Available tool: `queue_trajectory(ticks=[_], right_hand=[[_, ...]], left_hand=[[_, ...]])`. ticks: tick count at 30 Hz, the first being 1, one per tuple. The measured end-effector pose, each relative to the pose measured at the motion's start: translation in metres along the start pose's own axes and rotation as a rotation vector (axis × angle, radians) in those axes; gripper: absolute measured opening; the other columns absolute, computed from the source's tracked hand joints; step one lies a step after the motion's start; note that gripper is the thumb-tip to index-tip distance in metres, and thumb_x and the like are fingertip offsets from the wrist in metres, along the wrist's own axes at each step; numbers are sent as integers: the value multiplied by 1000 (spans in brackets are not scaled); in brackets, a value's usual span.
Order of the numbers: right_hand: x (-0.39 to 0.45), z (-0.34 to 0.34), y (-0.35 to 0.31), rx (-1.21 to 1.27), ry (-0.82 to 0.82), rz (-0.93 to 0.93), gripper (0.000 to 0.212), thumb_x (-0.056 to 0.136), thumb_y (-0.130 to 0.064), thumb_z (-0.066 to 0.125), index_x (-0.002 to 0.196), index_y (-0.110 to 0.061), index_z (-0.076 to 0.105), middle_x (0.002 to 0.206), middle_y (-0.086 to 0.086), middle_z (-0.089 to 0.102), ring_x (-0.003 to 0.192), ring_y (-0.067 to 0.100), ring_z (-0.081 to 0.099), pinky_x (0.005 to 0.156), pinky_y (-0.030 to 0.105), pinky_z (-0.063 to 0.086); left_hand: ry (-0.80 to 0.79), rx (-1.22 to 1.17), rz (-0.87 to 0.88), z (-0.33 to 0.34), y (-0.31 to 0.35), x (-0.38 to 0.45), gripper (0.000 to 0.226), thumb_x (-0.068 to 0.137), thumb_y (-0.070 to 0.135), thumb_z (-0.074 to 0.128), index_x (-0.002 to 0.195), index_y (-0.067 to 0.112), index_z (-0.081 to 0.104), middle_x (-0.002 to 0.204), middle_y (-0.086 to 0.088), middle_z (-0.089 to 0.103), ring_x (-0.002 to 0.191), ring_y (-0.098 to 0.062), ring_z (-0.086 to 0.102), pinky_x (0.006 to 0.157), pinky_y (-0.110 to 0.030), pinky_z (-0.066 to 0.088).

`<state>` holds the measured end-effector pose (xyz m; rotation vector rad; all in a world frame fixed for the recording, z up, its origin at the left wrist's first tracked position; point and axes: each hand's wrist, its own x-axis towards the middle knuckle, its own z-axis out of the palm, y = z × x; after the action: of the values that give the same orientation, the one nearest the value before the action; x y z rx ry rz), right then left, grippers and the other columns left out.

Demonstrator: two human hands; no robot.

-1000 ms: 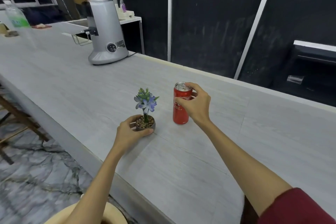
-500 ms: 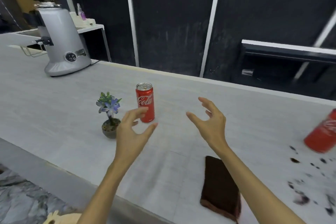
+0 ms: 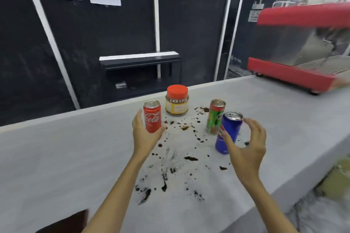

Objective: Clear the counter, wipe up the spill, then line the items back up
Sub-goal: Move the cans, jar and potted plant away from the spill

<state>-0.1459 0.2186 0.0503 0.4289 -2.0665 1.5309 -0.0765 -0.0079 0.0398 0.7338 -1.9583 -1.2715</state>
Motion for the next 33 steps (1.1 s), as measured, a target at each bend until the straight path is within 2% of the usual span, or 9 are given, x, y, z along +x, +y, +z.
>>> queue_trajectory(ticks=[4,7,11,13,15,17,21,26,33], right_hand=[[39,-9,44,55,-187,303,82,67,-24,82,136,-16,38,141,3,43,128,18,41,93,27,37],[52,4,66,199,-321,434,74,66,-19,82,130,-16,44,131,4,54,120,19,49,86,28,42],[57,9,80,248,-349,412,49,63,-11,83,103,-20,56,104,3,65,103,23,59,80,32,49],[61,8,80,241,-333,392,44,60,-10,84,90,-27,56,94,-2,65,95,21,60,80,37,52],[63,10,74,225,-332,357,45,59,-10,85,89,-28,56,91,-2,65,90,18,60,81,39,54],[64,16,63,246,-341,307,46,59,-8,84,91,-26,56,86,-6,64,83,14,60,76,34,52],[63,42,23,355,-479,212,45,59,-7,84,96,-20,60,85,-8,64,82,4,59,67,19,45],[23,105,-43,528,-753,151,38,60,-5,83,85,-23,61,82,-6,67,77,10,62,61,15,49],[-100,195,-147,649,-1178,78,43,60,-9,83,93,-21,58,86,-6,65,79,9,62,62,15,47]], left_hand=[[74,-143,-69,46,1,23,97,67,18,80,142,23,20,144,-8,37,129,-25,41,102,-42,40],[194,-162,-104,59,-6,30,83,72,15,76,138,22,27,140,-8,43,126,-25,44,98,-38,41],[255,-94,-109,57,-7,38,73,71,17,77,133,19,38,134,-10,51,120,-27,51,101,-46,45],[258,-89,-103,55,-4,37,73,70,15,78,132,17,40,133,-11,52,119,-27,52,99,-43,46],[272,-100,-93,51,0,31,73,70,15,78,132,17,41,133,-11,52,117,-24,52,96,-39,46],[292,-106,-78,41,3,24,73,70,17,78,132,18,41,133,-9,52,113,-19,52,93,-35,46],[340,-69,-50,-6,10,8,72,70,18,78,132,18,41,131,-6,53,104,-13,50,85,-28,43],[512,17,-74,-104,1,-41,71,70,15,77,132,19,42,132,-5,53,107,-14,51,84,-28,44],[872,209,-200,-254,-24,-157,74,65,10,81,130,17,46,125,-6,57,103,-17,54,83,-31,47]])
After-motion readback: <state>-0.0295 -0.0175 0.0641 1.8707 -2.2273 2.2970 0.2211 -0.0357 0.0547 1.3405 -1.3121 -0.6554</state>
